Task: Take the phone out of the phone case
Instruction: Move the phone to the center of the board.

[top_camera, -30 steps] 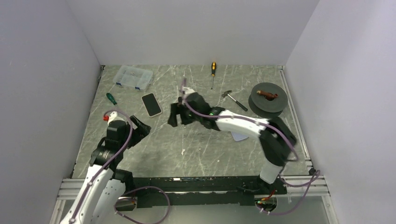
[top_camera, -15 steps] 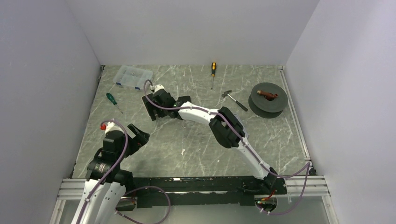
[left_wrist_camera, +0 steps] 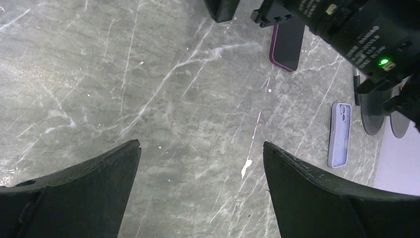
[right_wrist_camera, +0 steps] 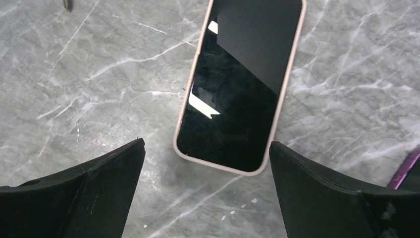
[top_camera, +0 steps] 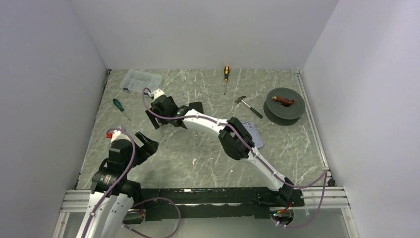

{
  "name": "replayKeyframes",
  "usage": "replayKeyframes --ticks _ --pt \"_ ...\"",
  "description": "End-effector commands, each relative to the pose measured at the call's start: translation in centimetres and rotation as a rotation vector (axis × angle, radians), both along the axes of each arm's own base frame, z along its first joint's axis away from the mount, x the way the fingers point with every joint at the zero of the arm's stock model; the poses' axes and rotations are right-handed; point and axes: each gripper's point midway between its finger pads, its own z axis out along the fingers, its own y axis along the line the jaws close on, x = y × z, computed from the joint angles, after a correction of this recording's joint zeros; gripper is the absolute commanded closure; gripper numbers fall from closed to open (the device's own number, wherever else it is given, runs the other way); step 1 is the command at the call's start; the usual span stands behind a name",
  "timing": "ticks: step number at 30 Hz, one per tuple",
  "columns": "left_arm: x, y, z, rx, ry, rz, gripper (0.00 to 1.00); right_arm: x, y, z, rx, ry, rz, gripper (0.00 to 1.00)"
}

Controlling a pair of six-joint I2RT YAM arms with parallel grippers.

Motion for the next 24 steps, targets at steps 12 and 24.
replayKeyframes --ticks 12,24 --pt "0.3 -0.2 1.2 -0.004 -0.056 -0.015 0.01 1.4 -1.3 -1.0 -0.115 -0.107 -0.120 0.00" --pt "0.4 -0.2 1.1 -0.001 -0.051 -0.016 0.01 0.5 -1.0 0.0 -0.072 -0.091 -0.098 0.00"
